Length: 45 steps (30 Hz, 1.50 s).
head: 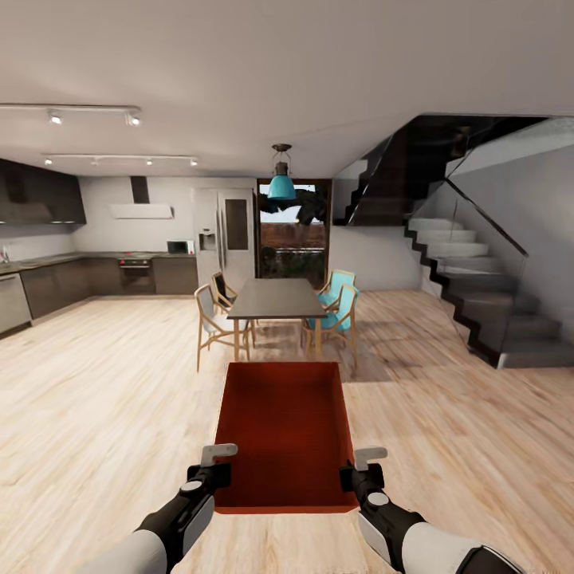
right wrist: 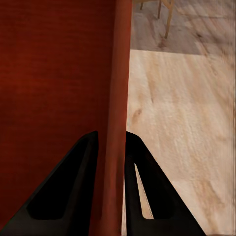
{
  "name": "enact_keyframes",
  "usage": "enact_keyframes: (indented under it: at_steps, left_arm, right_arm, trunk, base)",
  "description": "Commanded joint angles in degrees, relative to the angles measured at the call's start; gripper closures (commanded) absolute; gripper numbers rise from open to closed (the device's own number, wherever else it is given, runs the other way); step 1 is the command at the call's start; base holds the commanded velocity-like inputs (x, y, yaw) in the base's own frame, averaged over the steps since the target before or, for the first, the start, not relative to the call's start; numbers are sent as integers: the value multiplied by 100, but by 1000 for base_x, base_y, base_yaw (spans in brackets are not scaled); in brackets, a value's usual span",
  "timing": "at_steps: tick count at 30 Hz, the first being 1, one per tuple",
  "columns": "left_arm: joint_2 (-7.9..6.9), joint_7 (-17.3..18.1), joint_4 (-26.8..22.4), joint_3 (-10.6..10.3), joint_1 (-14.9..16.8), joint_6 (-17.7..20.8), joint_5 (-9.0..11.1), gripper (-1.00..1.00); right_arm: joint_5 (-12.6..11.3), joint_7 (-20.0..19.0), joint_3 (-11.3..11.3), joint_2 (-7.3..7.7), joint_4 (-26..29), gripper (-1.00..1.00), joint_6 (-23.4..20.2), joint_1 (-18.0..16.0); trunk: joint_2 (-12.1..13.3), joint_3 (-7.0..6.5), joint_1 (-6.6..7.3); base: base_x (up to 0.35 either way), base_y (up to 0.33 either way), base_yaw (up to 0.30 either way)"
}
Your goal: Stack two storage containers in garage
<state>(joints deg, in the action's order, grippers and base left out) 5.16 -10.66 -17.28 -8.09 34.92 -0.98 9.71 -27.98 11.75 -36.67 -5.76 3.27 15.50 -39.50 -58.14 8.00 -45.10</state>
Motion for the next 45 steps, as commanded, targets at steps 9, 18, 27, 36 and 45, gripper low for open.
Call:
enact_keyframes:
  at_steps: [9, 18, 27, 36, 45]
  left_arm:
    - [3, -77, -15, -4, 3, -60, -30, 100]
    - [3, -77, -17, -3, 5, -60, -30, 100]
    - [3, -77, -10, -7, 2, -60, -30, 100]
    - [3, -77, 8, -8, 1, -68, -38, 100]
    - [1, -77, 38, -8, 2, -486, -7, 100]
  right_arm:
    - [-94, 25, 195, -21, -18, 100, 6, -5]
    - [-94, 22, 195, -21, -14, 100, 6, -5]
    - [-94, 21, 195, -21, -14, 100, 6, -5]
    - [-94, 20, 195, -21, -12, 100, 6, -5]
    - [-94, 29, 195, -21, -16, 100, -9, -5]
  trunk:
    - [-6, 8, -1]
    - [-6, 8, -1]
    - [-6, 8, -1]
    - [-6, 8, -1]
    - [-6, 8, -1]
  base:
    - [0, 0, -287]
    - [0, 0, -287]
    - [0, 0, -287]
    - [71, 0, -285]
    - [296, 0, -103]
